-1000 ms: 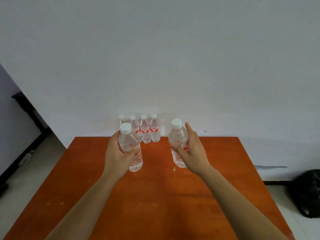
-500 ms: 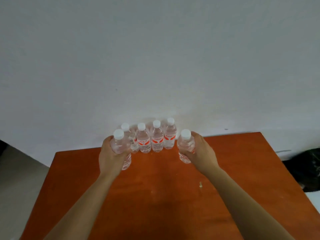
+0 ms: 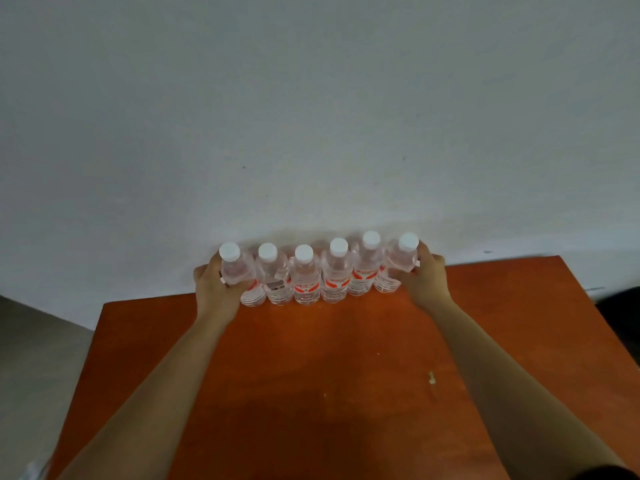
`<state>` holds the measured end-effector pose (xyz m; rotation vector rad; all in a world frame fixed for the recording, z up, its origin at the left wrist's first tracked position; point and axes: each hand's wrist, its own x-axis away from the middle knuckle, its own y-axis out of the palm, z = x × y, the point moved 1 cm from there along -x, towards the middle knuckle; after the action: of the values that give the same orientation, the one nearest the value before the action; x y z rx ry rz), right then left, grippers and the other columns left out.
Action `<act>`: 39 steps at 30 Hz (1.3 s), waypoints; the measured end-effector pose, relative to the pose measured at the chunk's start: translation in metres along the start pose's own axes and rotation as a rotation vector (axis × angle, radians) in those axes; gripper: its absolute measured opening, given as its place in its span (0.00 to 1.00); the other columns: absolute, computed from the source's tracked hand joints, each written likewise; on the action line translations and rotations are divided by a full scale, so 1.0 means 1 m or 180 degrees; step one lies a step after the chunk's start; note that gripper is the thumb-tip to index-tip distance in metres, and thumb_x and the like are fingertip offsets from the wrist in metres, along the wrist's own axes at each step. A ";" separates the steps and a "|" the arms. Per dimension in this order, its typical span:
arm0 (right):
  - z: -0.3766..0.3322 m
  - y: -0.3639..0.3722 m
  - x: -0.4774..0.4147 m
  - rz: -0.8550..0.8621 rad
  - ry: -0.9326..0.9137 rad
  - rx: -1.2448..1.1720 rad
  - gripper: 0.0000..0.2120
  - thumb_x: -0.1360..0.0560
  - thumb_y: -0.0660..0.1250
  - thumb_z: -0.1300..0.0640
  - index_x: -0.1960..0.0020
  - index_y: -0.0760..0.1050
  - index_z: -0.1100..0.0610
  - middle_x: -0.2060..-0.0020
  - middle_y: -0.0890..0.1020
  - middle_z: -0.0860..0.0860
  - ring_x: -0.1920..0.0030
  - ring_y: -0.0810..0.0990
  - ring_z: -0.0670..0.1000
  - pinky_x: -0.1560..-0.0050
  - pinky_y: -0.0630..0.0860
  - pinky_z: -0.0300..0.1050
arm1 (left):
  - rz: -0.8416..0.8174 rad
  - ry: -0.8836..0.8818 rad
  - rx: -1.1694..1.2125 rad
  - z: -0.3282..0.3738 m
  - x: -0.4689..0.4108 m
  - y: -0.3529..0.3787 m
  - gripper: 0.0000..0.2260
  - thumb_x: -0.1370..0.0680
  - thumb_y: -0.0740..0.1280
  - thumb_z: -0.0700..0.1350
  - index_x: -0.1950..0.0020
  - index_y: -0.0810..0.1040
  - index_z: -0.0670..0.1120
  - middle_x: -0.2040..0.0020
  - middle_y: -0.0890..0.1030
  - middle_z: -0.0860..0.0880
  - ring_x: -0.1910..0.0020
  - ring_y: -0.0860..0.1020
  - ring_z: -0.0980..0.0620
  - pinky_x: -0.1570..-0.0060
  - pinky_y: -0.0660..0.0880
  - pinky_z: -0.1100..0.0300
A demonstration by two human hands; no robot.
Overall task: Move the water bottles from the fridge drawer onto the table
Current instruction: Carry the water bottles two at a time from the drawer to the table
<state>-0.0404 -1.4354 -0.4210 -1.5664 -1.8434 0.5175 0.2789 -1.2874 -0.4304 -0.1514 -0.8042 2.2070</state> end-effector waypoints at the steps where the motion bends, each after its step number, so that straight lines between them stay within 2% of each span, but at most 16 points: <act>1: 0.002 0.002 -0.004 -0.0032 0.0025 -0.0132 0.36 0.25 0.73 0.60 0.22 0.60 0.47 0.32 0.69 0.60 0.38 0.75 0.61 0.35 0.74 0.57 | -0.0056 0.0000 0.0018 -0.002 -0.002 0.001 0.33 0.30 0.77 0.46 0.27 0.68 0.54 0.31 0.71 0.43 0.35 0.74 0.39 0.39 0.75 0.40; 4: 0.008 0.007 -0.012 -0.0101 -0.0055 -0.0249 0.37 0.22 0.66 0.65 0.20 0.54 0.45 0.28 0.71 0.56 0.31 0.73 0.60 0.36 0.75 0.63 | -0.0102 0.0017 0.0068 -0.008 -0.001 0.002 0.34 0.27 0.76 0.46 0.26 0.64 0.56 0.30 0.73 0.46 0.34 0.74 0.42 0.39 0.75 0.40; 7: 0.016 0.015 -0.017 -0.0177 -0.0279 -0.0060 0.36 0.22 0.63 0.66 0.21 0.53 0.45 0.28 0.72 0.54 0.30 0.73 0.59 0.36 0.75 0.62 | -0.0106 0.0045 0.0140 -0.003 0.007 0.000 0.33 0.25 0.74 0.43 0.24 0.62 0.54 0.28 0.72 0.48 0.32 0.73 0.44 0.40 0.74 0.44; 8: 0.011 0.014 -0.012 -0.0183 -0.0315 -0.0010 0.37 0.23 0.62 0.68 0.21 0.53 0.47 0.27 0.70 0.54 0.29 0.72 0.59 0.34 0.74 0.61 | -0.0145 0.0082 0.0114 -0.001 0.011 -0.002 0.33 0.24 0.73 0.44 0.24 0.62 0.54 0.28 0.72 0.49 0.32 0.72 0.45 0.40 0.74 0.44; 10: 0.000 0.009 -0.001 -0.0115 -0.0232 0.0043 0.38 0.23 0.59 0.71 0.19 0.49 0.52 0.23 0.62 0.56 0.27 0.67 0.60 0.32 0.70 0.52 | -0.0178 0.0203 -0.0045 0.004 0.019 -0.005 0.34 0.25 0.73 0.47 0.23 0.59 0.56 0.26 0.70 0.49 0.29 0.70 0.44 0.37 0.73 0.39; 11: -0.004 0.007 0.005 -0.0045 -0.0140 0.0079 0.38 0.22 0.58 0.72 0.18 0.46 0.53 0.21 0.57 0.56 0.25 0.64 0.61 0.34 0.68 0.48 | -0.0161 0.0243 -0.0117 0.008 0.023 -0.006 0.35 0.24 0.72 0.48 0.22 0.57 0.56 0.24 0.67 0.49 0.28 0.69 0.42 0.35 0.71 0.37; 14: -0.006 -0.003 0.023 0.0225 -0.0117 0.0047 0.38 0.21 0.56 0.71 0.18 0.42 0.55 0.19 0.49 0.56 0.23 0.59 0.61 0.37 0.67 0.44 | 0.0122 0.0419 -0.0408 0.032 0.045 -0.010 0.37 0.21 0.68 0.50 0.19 0.50 0.50 0.19 0.56 0.46 0.23 0.60 0.41 0.30 0.64 0.39; 16: -0.007 -0.011 0.037 0.0423 -0.0421 0.0065 0.35 0.19 0.57 0.67 0.18 0.43 0.55 0.19 0.48 0.57 0.22 0.58 0.62 0.36 0.67 0.47 | 0.0339 0.0852 -0.0691 0.049 0.063 -0.011 0.35 0.19 0.65 0.52 0.19 0.49 0.46 0.19 0.54 0.44 0.21 0.56 0.42 0.28 0.62 0.40; 20: 0.005 -0.039 0.078 0.0846 -0.0945 0.0291 0.31 0.16 0.54 0.47 0.19 0.45 0.49 0.19 0.48 0.54 0.24 0.63 0.62 0.36 0.75 0.62 | 0.0313 0.1783 -0.1173 0.078 0.092 0.010 0.33 0.18 0.51 0.63 0.19 0.53 0.45 0.19 0.53 0.43 0.20 0.50 0.44 0.24 0.54 0.41; 23: 0.024 -0.078 0.110 0.1363 -0.1092 0.0630 0.29 0.16 0.53 0.43 0.19 0.49 0.50 0.19 0.50 0.55 0.21 0.55 0.59 0.26 0.64 0.60 | 0.0152 0.2402 -0.1233 0.115 0.122 0.044 0.30 0.18 0.49 0.62 0.19 0.53 0.48 0.19 0.51 0.44 0.20 0.47 0.45 0.23 0.49 0.41; 25: 0.043 -0.114 0.133 0.1700 -0.1085 0.0867 0.29 0.16 0.51 0.42 0.19 0.50 0.50 0.19 0.49 0.56 0.20 0.50 0.57 0.23 0.56 0.59 | -0.0034 0.2707 -0.1122 0.146 0.148 0.071 0.29 0.18 0.47 0.61 0.19 0.52 0.49 0.18 0.49 0.45 0.20 0.45 0.47 0.23 0.46 0.42; 31: 0.124 -0.241 0.225 0.2795 -0.0618 0.1315 0.29 0.16 0.53 0.43 0.19 0.54 0.53 0.20 0.53 0.58 0.20 0.51 0.57 0.22 0.54 0.60 | -0.0483 0.3650 -0.0636 0.244 0.266 0.150 0.28 0.17 0.49 0.59 0.19 0.53 0.49 0.18 0.48 0.44 0.20 0.44 0.46 0.23 0.47 0.41; 36: 0.206 -0.339 0.345 0.3520 -0.0086 0.1506 0.30 0.17 0.56 0.43 0.19 0.55 0.52 0.20 0.53 0.57 0.20 0.51 0.56 0.21 0.50 0.56 | -0.0943 0.4338 -0.0408 0.303 0.417 0.197 0.29 0.17 0.49 0.60 0.19 0.49 0.50 0.18 0.45 0.45 0.20 0.41 0.47 0.23 0.47 0.39; 39: 0.258 -0.389 0.430 0.3892 0.0232 0.1566 0.31 0.18 0.58 0.44 0.20 0.54 0.52 0.20 0.53 0.58 0.20 0.51 0.57 0.22 0.51 0.58 | -0.1135 0.4720 -0.0336 0.320 0.520 0.215 0.30 0.17 0.46 0.62 0.18 0.46 0.51 0.18 0.43 0.45 0.20 0.40 0.46 0.23 0.47 0.40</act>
<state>-0.5277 -1.0678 -0.2461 -2.1273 -0.4235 1.2772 -0.3294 -1.1916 -0.2316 -1.3569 -0.0484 1.1656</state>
